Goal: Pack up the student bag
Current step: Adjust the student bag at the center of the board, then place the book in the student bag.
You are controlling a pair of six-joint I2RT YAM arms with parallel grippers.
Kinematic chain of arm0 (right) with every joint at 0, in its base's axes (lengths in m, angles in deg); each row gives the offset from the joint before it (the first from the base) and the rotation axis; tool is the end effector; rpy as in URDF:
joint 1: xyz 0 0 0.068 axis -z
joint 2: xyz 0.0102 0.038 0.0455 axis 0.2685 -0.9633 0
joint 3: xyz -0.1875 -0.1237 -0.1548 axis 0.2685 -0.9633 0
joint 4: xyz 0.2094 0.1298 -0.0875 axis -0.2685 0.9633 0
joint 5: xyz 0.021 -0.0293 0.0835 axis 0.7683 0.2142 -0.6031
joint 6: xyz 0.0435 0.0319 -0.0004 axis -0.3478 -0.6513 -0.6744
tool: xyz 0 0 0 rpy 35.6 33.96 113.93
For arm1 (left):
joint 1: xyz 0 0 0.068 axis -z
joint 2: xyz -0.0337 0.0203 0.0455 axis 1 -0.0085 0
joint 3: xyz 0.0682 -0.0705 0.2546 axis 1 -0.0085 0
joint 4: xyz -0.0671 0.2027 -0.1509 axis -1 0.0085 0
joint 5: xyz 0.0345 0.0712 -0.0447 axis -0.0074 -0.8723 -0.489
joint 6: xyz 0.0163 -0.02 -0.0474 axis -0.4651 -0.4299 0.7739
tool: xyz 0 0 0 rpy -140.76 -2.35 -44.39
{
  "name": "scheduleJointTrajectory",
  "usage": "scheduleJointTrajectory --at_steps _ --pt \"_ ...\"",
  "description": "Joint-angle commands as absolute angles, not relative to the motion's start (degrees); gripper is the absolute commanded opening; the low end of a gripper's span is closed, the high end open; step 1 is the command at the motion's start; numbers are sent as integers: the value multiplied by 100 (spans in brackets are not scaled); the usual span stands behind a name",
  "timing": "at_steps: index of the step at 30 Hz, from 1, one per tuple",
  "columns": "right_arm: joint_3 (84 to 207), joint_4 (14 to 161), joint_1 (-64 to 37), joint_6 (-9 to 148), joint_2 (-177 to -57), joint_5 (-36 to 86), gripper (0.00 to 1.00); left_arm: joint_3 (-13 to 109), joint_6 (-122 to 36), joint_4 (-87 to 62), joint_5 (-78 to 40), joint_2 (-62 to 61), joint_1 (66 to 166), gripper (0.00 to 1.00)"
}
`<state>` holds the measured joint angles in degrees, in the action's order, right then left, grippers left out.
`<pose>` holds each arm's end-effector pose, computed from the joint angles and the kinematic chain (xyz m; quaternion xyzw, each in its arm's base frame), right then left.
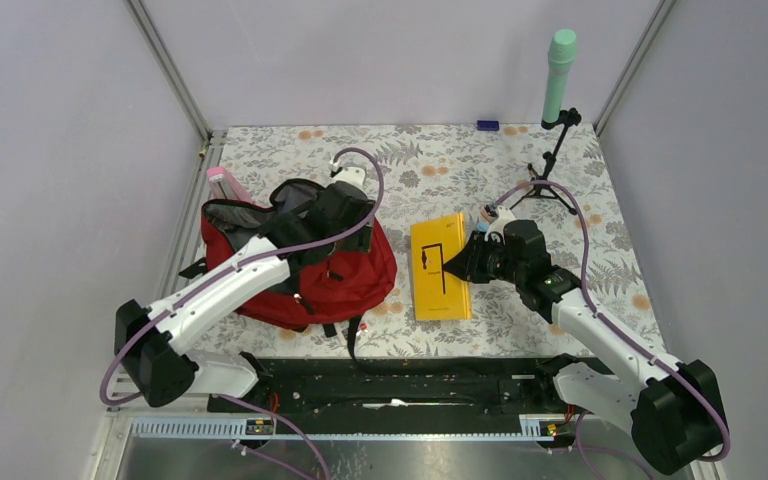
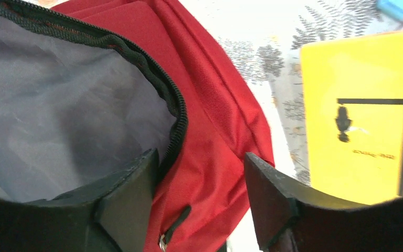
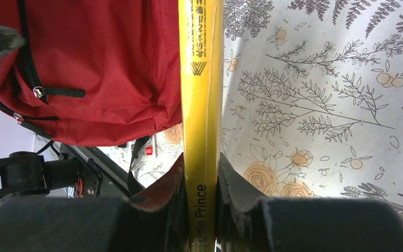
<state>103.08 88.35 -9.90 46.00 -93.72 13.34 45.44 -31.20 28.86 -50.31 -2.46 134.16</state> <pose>0.1971 0.1067 0.2417 -0.0535 0.8397 0.3667 0.3969 0.2126 -0.1906 0.3206 0.0988 0.9084 -0.0491 0.4033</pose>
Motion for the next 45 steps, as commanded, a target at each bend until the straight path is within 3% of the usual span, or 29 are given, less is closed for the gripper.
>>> scheduleJointTrajectory --at_steps 1,5,10,13,18,25,30,40,43,45 --pt "10516 8235 -974 4520 -9346 1269 0 4641 -2893 2756 -4402 300 13433 66" --pt "10586 8283 -974 4555 -9397 1251 0 4728 -2843 2838 -4275 484 13431 83" --pt "10630 8305 -974 4579 -9458 1253 0 5067 -3093 3391 -5176 590 13400 97" --pt "10619 8288 -974 4582 -9477 1242 0 5216 -3194 3567 -5469 746 13168 99" --pt "10641 8396 -974 4640 -9485 1269 0 5290 -3279 3768 -5097 1052 12088 99" --pt "10691 8515 -974 4663 -9280 1311 0 4927 -3458 3932 -5535 1405 10393 99" --pt "10847 8945 -969 4801 -8891 1377 0 4617 -3679 3952 -6719 1241 10225 99" --pt "10989 9597 -974 4962 -8282 1622 0 4426 -3921 3825 -6603 518 9583 99" --pt "11029 9663 -974 4953 -8215 1576 0 4303 -4026 3655 -5860 623 9340 89" --pt "11108 9708 -974 4953 -8228 1508 0 4221 -4042 3518 -5164 670 9101 68"
